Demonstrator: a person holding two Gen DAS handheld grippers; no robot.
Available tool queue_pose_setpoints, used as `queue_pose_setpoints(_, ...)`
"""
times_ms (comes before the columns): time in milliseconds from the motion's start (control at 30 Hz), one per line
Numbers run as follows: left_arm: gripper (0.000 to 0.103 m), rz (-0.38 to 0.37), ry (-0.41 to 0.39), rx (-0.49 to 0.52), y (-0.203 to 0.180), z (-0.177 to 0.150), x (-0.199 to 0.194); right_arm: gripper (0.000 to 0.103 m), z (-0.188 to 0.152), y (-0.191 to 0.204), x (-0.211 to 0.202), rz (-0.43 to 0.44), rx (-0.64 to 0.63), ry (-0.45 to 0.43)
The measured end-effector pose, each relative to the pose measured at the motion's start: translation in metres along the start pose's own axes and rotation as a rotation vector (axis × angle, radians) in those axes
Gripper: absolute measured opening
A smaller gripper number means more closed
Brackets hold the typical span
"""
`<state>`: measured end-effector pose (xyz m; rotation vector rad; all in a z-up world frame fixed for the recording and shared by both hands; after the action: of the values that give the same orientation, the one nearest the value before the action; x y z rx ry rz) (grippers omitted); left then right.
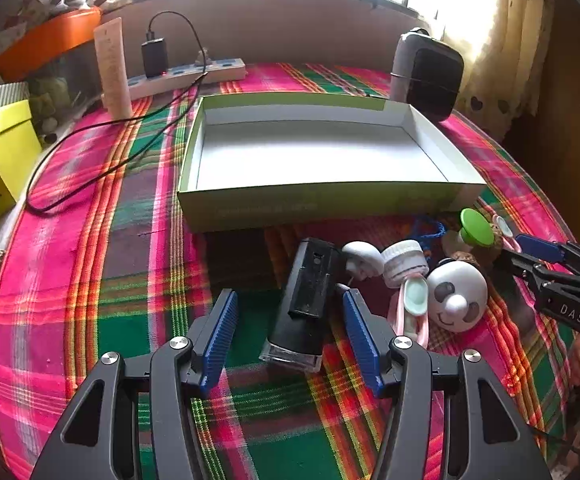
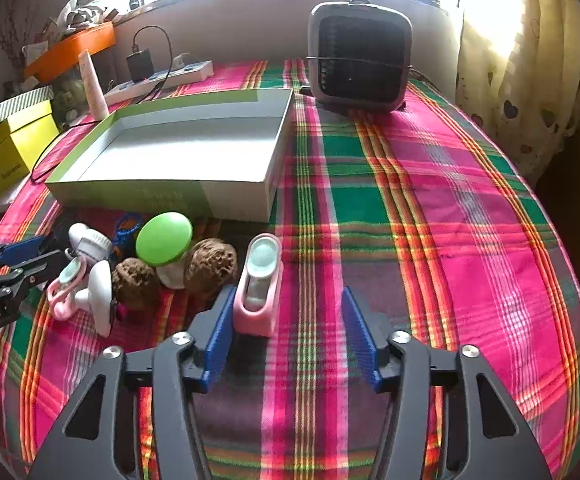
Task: Organize objects
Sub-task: 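Close left tool on black flashlight while right tool closes on pink-and-white device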
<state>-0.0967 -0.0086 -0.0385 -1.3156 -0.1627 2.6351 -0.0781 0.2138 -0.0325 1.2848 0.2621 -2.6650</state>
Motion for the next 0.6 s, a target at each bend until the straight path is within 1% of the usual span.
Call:
queue_pose_setpoints(167,0.053,0.01,-0.004,-0.005,-0.0005,-0.0014,-0.0004,0.033,0.0012,-0.0053,0.0,-0.005,0.002,-0.003)
queue_pose_setpoints(267,0.052,0.018,-0.007,-0.015,-0.0005,-0.001,-0.0004,0.026,0.0008,-0.009,-0.0004,-0.001,0.01,-0.007)
queue_pose_setpoints(333,0.047,0.035,-0.01,-0.016,-0.0008,-0.0011,-0.0001,0.023,0.0008,-0.01,-0.0007,0.0,0.013,-0.007)
queue_pose_setpoints(400,0.045,0.042,-0.013,-0.017,-0.0001,-0.0013,-0.0002,0.02,0.0008,-0.0105,-0.0007,0.0,0.011,-0.007)
queue_pose_setpoints(467,0.041,0.044,-0.016,-0.027,0.001,-0.0011,-0.0007,0.02,0.0007,-0.0101,-0.0008,0.002,0.01,-0.007)
queue_pose_setpoints(600,0.03,0.048,-0.014,-0.037,0.0014,-0.0009,-0.001,0.019,0.001,-0.0087,-0.001,0.011,0.004,-0.01)
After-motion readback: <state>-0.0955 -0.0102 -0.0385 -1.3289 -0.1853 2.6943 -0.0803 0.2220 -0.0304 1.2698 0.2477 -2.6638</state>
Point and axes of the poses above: each gripper's, at about its wrist camera, not at the fingertips, and x roughly the way its jaws point, y to its left, z to its top, the point moved 6 cm from there along x, roughly the way its jaws point, and after that the axes turned 9 degrees about -x, right-handed, at the moved point
